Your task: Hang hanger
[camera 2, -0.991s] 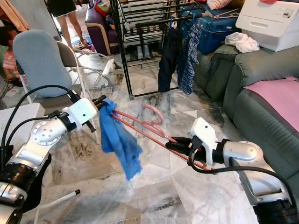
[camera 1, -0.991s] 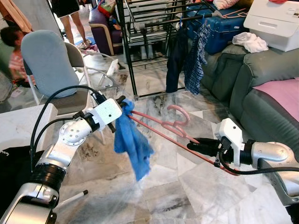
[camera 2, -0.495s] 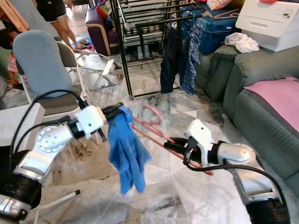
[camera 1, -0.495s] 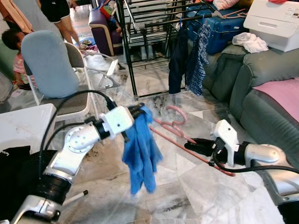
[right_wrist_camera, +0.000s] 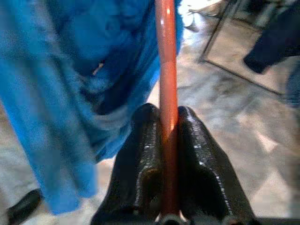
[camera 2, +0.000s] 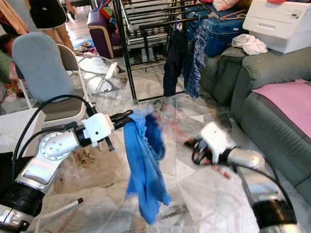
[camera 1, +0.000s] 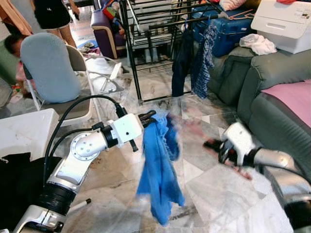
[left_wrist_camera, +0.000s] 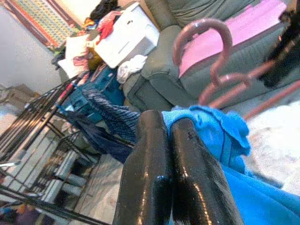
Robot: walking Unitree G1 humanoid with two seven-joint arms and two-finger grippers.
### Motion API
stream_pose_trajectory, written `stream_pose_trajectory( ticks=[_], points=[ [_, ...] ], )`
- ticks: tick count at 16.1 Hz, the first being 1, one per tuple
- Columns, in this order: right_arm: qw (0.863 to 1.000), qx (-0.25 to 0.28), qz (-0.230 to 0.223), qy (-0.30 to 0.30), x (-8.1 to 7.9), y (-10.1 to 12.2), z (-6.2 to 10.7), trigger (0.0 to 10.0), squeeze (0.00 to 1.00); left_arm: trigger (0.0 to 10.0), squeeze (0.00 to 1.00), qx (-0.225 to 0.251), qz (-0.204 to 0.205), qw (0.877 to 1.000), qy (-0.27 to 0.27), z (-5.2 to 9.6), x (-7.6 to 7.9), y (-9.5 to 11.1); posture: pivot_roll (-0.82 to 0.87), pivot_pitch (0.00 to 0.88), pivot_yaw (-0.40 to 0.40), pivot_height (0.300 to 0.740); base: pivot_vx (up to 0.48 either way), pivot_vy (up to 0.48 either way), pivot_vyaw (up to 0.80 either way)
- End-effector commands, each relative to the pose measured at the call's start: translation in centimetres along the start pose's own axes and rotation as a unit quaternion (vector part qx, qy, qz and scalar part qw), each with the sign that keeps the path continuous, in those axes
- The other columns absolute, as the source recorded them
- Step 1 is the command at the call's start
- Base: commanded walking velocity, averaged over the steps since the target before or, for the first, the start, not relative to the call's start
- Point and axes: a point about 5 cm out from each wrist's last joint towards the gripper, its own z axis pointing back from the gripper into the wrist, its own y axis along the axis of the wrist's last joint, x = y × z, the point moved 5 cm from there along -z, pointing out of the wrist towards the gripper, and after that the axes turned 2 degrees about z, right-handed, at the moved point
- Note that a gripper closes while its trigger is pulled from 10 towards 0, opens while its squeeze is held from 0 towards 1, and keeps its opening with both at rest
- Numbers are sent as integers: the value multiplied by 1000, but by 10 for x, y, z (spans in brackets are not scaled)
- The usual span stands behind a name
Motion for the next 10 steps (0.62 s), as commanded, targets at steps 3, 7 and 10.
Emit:
stream_pose_trajectory(
  ticks=[3, 7, 10],
  points=[
    [994, 27, 9, -104, 35, 17, 1, 10000, 0, 10000, 0, -37, -42, 998, 39, 10, -22, -12, -132, 0, 88, 740, 0, 0, 0],
    [996, 6, -6, -91, 26, -1, 0, 10000, 0, 10000, 0, -15, -76, 988, 132, 9, -52, 0, -135, 0, 89, 740, 0, 0, 0],
    [988, 2, -57, -144, 40, -8, 0, 10000, 0, 10000, 0, 32, -58, 987, 144, 2, -47, 19, -131, 0, 93, 740, 0, 0, 0]
  ],
)
